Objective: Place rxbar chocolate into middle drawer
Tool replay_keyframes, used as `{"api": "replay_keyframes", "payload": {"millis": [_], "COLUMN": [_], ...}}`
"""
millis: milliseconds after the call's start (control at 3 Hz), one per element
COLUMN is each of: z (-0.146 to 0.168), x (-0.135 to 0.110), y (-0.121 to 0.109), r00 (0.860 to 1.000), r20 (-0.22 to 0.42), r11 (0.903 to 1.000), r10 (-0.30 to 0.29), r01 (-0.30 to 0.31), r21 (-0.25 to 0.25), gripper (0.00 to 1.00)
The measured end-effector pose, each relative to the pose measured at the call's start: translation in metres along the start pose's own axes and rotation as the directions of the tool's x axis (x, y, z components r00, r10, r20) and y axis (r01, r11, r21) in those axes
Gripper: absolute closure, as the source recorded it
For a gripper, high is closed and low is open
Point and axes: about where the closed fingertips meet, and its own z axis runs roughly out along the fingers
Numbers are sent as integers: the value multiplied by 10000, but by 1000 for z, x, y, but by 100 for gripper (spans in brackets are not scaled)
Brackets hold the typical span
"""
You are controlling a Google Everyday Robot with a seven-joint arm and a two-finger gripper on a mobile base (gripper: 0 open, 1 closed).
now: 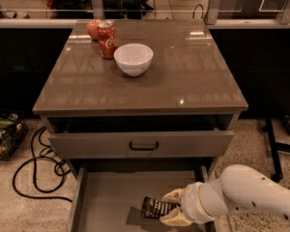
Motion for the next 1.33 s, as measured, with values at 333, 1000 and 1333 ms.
{"api": "replay_keyframes", "payload": {"millis": [333,1000,1333], "z": [0,34,66], "x": [0,29,51], "y": [0,-50,-76], "r00": [10000,9989,9988], "r20": [-1,433,467], "r11": [10000,9996,9989], "r10": [-3,-188,-159], "r01": [3,197,180], "r21": [-12,-190,-434], "gripper": [100,100,100]}}
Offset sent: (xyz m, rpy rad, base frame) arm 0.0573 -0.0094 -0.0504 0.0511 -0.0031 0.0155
